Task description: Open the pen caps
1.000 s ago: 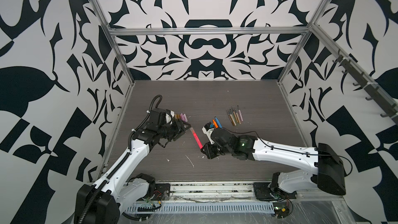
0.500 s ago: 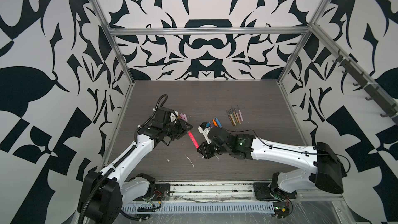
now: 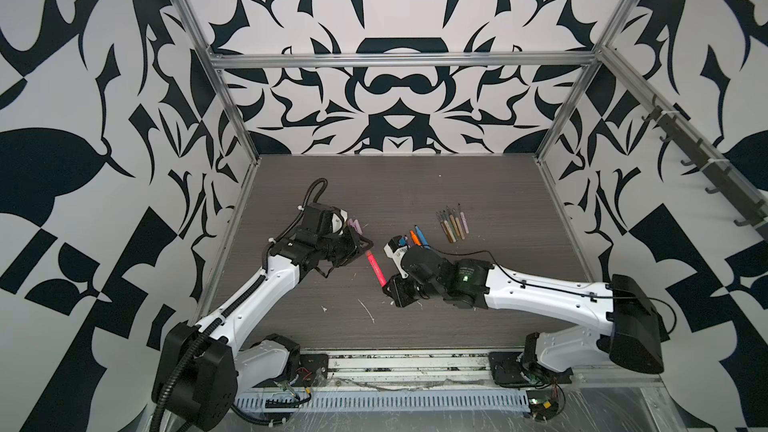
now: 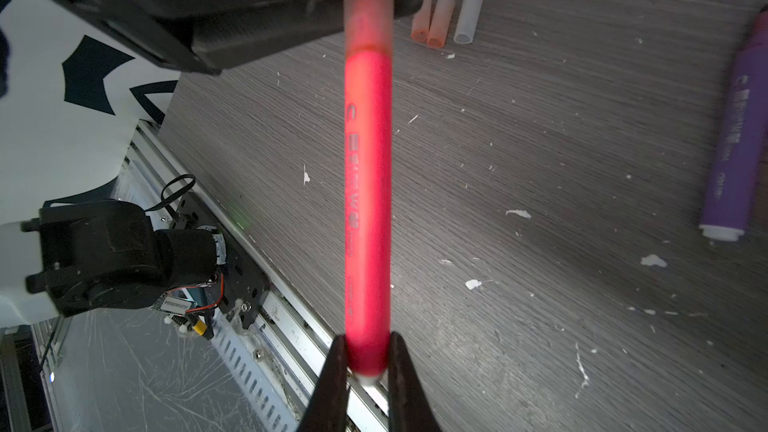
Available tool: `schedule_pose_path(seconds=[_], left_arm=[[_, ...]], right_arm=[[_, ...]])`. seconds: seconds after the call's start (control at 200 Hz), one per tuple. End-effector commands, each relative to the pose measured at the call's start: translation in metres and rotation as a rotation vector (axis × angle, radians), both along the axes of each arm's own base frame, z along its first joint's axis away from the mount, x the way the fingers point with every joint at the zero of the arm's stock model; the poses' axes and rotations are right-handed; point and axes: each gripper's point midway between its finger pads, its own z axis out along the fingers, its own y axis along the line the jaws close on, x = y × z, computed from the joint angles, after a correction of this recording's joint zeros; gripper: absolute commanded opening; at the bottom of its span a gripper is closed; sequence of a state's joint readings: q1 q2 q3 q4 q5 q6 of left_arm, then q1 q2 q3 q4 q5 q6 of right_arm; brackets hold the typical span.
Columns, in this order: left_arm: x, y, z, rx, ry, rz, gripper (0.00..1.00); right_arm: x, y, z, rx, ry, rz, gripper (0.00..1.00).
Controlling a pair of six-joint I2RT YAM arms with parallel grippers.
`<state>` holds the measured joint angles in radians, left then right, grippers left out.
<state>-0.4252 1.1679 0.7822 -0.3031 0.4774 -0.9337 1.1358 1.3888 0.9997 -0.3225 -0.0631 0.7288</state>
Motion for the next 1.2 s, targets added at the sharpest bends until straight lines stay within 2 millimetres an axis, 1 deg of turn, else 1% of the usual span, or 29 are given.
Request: schedule_pose_path(seconds=[0.0,0.04,0.125,0.21,0.265,0.31,0.49,0.535,0.645,0.7,0.78,0.79,0.84,0.875,0.91,0.925,0.965,1.06,1.195], left_arm=[[0.002,-0.008,0.014,-0.011,-0.031,-0.029,0.09],[0.002,-0.009,0.014,-0.007,-0.031,-0.031,0.18],[0.001,-0.01,0.014,0.0,-0.032,-0.034,0.29],[0.001,-0.009,0.014,0.006,-0.038,-0.032,0.31],[0.001,-0.009,0.015,0.009,-0.037,-0.032,0.36],[0.002,-0.009,0.015,0.009,-0.037,-0.033,0.36],[0.001,-0.011,0.016,0.006,-0.041,-0.041,0.33],[0.001,-0.011,0.017,0.005,-0.043,-0.044,0.28],[0.0,-0.013,0.019,0.002,-0.048,-0.056,0.08],[0.0,-0.014,0.019,-0.001,-0.048,-0.06,0.0],[-0.001,-0.015,0.019,0.0,-0.048,-0.065,0.0],[-0.001,-0.015,0.019,0.0,-0.048,-0.066,0.0],[-0.002,-0.016,0.02,-0.002,-0.047,-0.066,0.0],[-0.003,-0.017,0.021,-0.004,-0.052,-0.071,0.0],[-0.004,-0.018,0.022,-0.005,-0.054,-0.073,0.0],[-0.004,-0.018,0.023,-0.006,-0.055,-0.074,0.0],[-0.005,-0.019,0.025,-0.008,-0.059,-0.076,0.0],[-0.008,-0.021,0.029,-0.014,-0.066,-0.079,0.0],[-0.011,-0.022,0.035,-0.032,-0.077,-0.08,0.0]], right_arm=[[0.009,0.001,0.028,0.039,-0.07,-0.022,0.0],[0.01,0.001,0.029,0.041,-0.071,-0.023,0.0],[0.01,0.002,0.029,0.038,-0.071,-0.022,0.0],[0.011,0.001,0.028,0.032,-0.076,-0.028,0.0],[0.012,-0.001,0.029,0.028,-0.08,-0.034,0.0],[0.012,-0.001,0.029,0.028,-0.083,-0.038,0.0],[0.014,-0.003,0.03,0.021,-0.087,-0.049,0.0],[0.014,-0.003,0.03,0.023,-0.086,-0.051,0.0],[0.014,-0.002,0.031,0.026,-0.083,-0.049,0.0],[0.014,-0.001,0.032,0.03,-0.083,-0.047,0.0],[0.012,0.0,0.033,0.042,-0.081,-0.035,0.0],[0.012,0.001,0.033,0.044,-0.082,-0.033,0.02],[0.01,0.003,0.035,0.059,-0.085,-0.02,0.21],[0.011,0.004,0.037,0.067,-0.091,-0.018,0.32],[0.012,0.004,0.038,0.071,-0.101,-0.018,0.41],[0.013,0.004,0.039,0.071,-0.106,-0.018,0.42],[0.014,0.006,0.042,0.08,-0.114,-0.017,0.44],[0.021,0.006,0.045,0.073,-0.129,-0.023,0.44],[0.033,0.008,0.042,0.076,-0.115,-0.041,0.42]])
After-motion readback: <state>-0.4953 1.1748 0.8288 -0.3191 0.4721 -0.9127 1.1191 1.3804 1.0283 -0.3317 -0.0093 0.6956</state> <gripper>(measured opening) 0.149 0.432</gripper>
